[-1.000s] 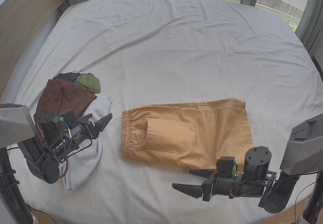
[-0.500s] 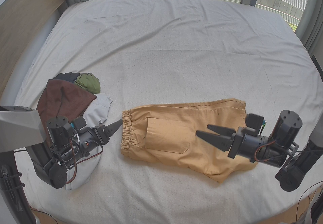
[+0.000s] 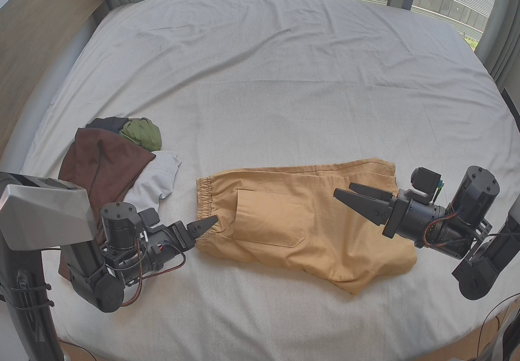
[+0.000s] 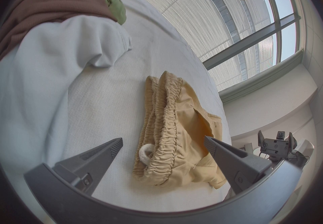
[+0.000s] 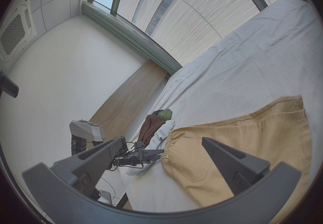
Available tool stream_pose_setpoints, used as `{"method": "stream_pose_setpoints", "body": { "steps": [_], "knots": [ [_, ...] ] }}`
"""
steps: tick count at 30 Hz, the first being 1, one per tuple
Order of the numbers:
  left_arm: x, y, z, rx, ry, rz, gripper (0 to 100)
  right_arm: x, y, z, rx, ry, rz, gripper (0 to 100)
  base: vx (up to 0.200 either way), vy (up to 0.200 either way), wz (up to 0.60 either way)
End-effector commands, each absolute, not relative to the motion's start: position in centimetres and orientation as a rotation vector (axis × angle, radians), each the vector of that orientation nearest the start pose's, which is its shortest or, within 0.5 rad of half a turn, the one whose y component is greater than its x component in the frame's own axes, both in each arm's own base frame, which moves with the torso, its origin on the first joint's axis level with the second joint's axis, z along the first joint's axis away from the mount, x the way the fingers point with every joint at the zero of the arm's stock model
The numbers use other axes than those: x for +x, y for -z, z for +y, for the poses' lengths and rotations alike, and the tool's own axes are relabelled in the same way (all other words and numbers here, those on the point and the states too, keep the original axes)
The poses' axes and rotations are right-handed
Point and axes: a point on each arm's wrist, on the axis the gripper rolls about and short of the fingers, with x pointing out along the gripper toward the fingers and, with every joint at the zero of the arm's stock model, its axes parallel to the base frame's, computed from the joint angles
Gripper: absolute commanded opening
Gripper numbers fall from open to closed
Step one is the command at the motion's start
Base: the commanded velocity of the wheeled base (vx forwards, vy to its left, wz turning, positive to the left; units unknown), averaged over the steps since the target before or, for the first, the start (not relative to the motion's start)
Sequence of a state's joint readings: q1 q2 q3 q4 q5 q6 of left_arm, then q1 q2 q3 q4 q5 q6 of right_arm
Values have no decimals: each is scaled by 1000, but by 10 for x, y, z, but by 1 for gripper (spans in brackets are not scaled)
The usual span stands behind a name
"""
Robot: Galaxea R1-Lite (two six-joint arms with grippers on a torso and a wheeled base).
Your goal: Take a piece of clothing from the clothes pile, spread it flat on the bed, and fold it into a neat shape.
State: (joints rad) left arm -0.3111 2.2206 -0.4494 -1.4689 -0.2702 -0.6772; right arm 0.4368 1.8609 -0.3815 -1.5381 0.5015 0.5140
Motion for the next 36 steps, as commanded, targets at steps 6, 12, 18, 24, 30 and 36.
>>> {"method": "stream_pose_setpoints", "body": {
  "steps": [6,12,18,24,30,36],
  "knots": [
    [298,11,-115,-646,458,571,100,248,-128,122,474,-918,170,100,0,0,0],
    [302,12,-123,-691,475,564,100,247,-126,123,472,-919,178,100,0,0,0],
    [311,3,-132,-789,490,542,100,247,-125,123,473,-918,181,100,0,0,0],
    [320,-8,-135,-868,476,494,100,247,-124,123,471,-917,185,100,0,0,0],
    [325,-21,-135,-922,478,452,100,246,-123,124,470,-919,189,100,0,0,0],
    [325,-20,-136,-921,479,458,100,246,-123,124,470,-921,190,100,0,0,0]
  ]
}}
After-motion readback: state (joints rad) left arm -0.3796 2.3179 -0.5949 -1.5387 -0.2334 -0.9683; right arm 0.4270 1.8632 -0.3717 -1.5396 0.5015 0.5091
